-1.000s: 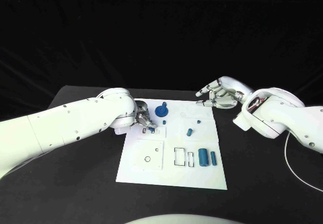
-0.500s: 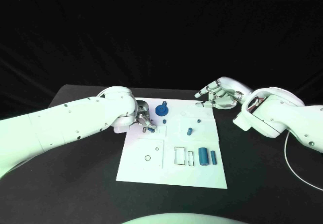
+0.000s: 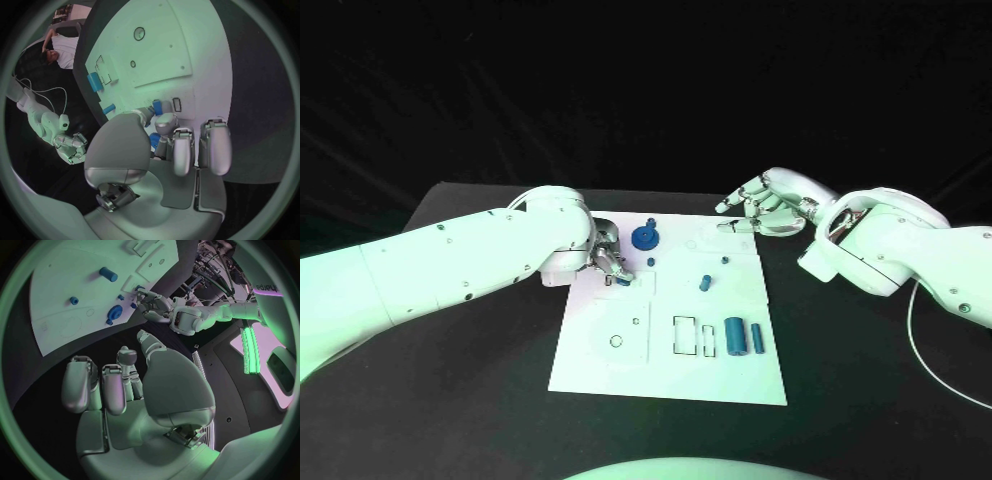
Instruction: Assemble the parts on the task board
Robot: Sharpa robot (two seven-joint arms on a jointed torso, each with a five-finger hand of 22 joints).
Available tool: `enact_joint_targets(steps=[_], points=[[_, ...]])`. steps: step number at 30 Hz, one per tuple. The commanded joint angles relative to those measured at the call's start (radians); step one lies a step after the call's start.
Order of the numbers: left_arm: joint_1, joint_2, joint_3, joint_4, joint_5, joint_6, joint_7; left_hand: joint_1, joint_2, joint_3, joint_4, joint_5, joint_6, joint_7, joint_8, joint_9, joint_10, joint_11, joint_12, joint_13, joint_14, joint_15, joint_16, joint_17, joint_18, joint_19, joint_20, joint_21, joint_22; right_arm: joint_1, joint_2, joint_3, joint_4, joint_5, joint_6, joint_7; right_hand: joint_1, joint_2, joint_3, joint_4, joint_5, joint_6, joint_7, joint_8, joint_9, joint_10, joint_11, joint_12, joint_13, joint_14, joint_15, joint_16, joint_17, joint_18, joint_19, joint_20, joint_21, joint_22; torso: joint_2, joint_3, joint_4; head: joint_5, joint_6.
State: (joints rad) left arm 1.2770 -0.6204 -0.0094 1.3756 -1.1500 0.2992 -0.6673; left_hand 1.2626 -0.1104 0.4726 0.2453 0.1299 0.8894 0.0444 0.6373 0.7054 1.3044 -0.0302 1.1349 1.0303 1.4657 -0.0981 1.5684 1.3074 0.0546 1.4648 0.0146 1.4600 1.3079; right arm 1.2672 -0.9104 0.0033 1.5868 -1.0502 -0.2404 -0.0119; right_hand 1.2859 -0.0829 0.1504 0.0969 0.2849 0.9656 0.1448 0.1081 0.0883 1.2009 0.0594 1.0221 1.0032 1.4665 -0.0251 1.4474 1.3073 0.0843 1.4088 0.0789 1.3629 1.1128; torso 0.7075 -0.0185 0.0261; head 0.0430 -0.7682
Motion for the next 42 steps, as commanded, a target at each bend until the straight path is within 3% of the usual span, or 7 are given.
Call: enact_joint_targets(steps=[1,12,27,42], points=[[-0.004,0.002,-0.004,-0.002,-0.008,0.036,-0.007,-0.008,0.01,0.164,-0.158,-0.005,0.001,-0.004,0.005,0.003,0.007,-0.002,0.006,0.002,0.105,0.007,0.002,0.263,-0.013,0.032,0.004,-0.006,0.073,-0.001,0.001,0.0,0.001,-0.001,0.012,0.011,-0.009,0.003,0.001,0.006,0.006,0.001,0.0,0.003,-0.001,-0.006,-0.003,-0.003,-0.001,0.059,0.002,-0.003,0.051,0.002,-0.008,-0.001,-0.005,-0.001,0.001,0.0008,-0.0012,0.001,0.0],[-0.005,0.022,-0.008,-0.032,0.002,0.031,-0.006,-0.074,0.025,0.157,-0.13,-0.02,0.014,-0.01,0.019,0.016,0.015,-0.006,0.019,0.01,0.105,0.004,0.002,0.263,-0.015,0.035,0.003,-0.001,0.083,-0.001,-0.001,0.0,0.006,-0.001,0.009,0.013,-0.012,0.004,0.0,0.009,0.008,0.001,0.0,0.003,-0.001,-0.009,-0.003,-0.007,-0.005,0.058,0.002,-0.006,0.047,0.003,-0.009,0.0,-0.007,-0.005,0.001,0.0019,-0.0011,0.0,-0.004],[-0.007,0.034,-0.012,-0.046,0.007,0.031,0.001,-0.19,0.002,0.032,-0.074,-0.025,0.055,-0.025,0.024,0.021,0.037,-0.017,0.048,0.036,0.105,-0.005,0.002,0.263,-0.016,0.037,-0.006,0.001,0.089,-0.001,-0.004,0.0,0.012,0.0,-0.005,0.018,-0.01,0.007,0.0,0.011,0.022,0.002,-0.001,0.005,-0.002,-0.011,-0.004,-0.008,-0.008,0.057,0.002,-0.009,0.044,0.004,-0.011,-0.001,-0.009,-0.009,0.0,0.0001,0.0001,-0.003,-0.008],[-0.007,0.033,-0.012,-0.049,0.008,0.023,0.002,-0.258,0.011,-0.076,-0.016,-0.025,0.084,-0.031,0.022,0.02,0.054,-0.023,0.062,0.05,0.105,-0.01,0.002,0.263,-0.021,0.047,-0.011,0.015,0.114,-0.001,-0.004,0.0,0.011,0.004,-0.014,0.022,-0.014,0.006,-0.003,0.015,0.03,0.002,-0.001,0.006,-0.003,-0.014,-0.004,-0.012,-0.012,0.057,0.001,-0.011,0.042,0.004,-0.012,-0.001,-0.011,-0.013,0.0,0.0002,0.0004,0.0,-0.01]])
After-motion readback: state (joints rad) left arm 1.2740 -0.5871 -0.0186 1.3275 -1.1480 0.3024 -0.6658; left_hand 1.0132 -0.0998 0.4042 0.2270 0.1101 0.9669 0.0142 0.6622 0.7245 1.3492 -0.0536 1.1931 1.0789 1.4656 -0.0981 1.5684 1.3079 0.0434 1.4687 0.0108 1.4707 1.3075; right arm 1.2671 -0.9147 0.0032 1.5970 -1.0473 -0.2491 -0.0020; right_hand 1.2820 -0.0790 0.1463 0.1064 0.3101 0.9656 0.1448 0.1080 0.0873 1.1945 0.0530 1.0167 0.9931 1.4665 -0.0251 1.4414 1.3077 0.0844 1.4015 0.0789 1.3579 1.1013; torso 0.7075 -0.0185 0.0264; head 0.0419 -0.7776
